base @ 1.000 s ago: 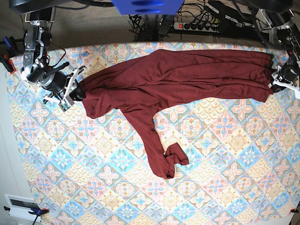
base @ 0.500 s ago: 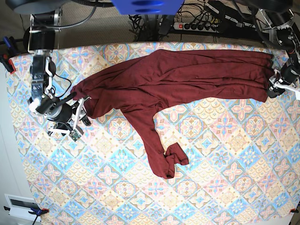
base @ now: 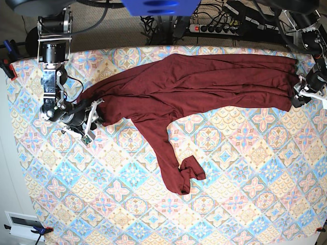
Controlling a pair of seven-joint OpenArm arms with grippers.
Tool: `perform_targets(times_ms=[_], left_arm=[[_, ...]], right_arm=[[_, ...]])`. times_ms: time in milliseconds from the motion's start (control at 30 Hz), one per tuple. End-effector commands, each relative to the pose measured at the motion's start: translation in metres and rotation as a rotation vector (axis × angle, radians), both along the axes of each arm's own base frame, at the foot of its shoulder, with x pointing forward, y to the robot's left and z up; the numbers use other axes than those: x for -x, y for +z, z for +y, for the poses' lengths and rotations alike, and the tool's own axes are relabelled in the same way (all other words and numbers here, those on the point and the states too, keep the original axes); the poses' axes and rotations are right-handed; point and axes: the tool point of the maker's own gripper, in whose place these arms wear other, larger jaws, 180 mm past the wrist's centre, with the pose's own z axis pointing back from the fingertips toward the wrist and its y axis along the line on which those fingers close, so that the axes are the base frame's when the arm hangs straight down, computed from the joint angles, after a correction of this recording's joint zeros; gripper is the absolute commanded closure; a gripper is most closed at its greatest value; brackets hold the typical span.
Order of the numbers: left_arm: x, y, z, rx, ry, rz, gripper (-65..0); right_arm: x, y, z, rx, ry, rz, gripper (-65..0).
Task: Layout the t-shirt on the table in an organized manner, then fold the t-shirt properly
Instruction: 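Release and regrasp the folded shirt end with the right gripper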
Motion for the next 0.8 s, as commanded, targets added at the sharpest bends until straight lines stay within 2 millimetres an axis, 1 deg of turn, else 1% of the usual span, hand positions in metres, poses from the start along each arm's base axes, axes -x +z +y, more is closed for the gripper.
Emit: perform_targets(times_ms=[0,67,100,133,200,267,367,433,467,567,633,700,767], left_arm=[[-0.013,0.021,0.008,-0.032,-0.005,-0.062,-30.4],[-0.014,0.022,0.008,-0.032,-0.005,-0.064,-30.4],[-0.014,0.022,0.008,-0.032,-0.005,-0.065,-30.4],[-0.014,0.022,0.008,-0.032,-0.005,-0.065,-30.4],[-0.019,0.026,0.008,-0.032,-0.004,-0.079,-30.4],[-0.020,0.026,0.008,-0.032,-0.004,-0.082,-30.4],[-0.021,0.027,0.008,-0.032,-0.004,-0.083,-30.4],[-0.022,0.028,0.008,-0.032,-0.004,-0.088,-30.4],[-0.025,0.030,0.008,-0.032,-0.003,-0.096,-30.4],[-0.027,0.031,0.008,-0.032,-0.003,-0.101,-30.4],[-0.027,0.032,0.008,-0.032,-0.003,-0.102,-30.4],[-0.027,0.032,0.008,-0.032,-0.003,-0.103,-30.4],[-0.027,0.032,0.008,-0.032,-0.003,-0.103,-30.4]], right_arm=[[-0.013,0.016,-0.004,-0.007,-0.004,-0.053,-21.8],[-0.012,0.014,-0.001,-0.004,0.006,-0.047,-20.9],[-0.011,0.013,0.003,-0.001,0.021,-0.044,-19.3],[-0.010,0.011,0.007,0.002,0.037,-0.038,-16.3],[-0.008,0.009,0.011,0.006,0.052,-0.031,-7.7],[-0.009,0.010,0.009,0.005,0.045,-0.034,0.0],[-0.010,0.015,0.007,0.001,0.035,-0.049,-0.7],[-0.015,0.026,-0.002,0.004,0.011,-0.080,0.0],[-0.014,0.029,-0.009,0.002,-0.011,-0.092,0.0],[0.001,0.028,-0.024,0.004,-0.058,-0.095,0.0],[0.010,0.032,-0.035,0.028,-0.083,-0.095,0.0],[0.016,0.040,-0.046,0.053,-0.109,-0.108,0.0],[0.026,0.046,-0.053,0.079,-0.122,-0.119,0.0]])
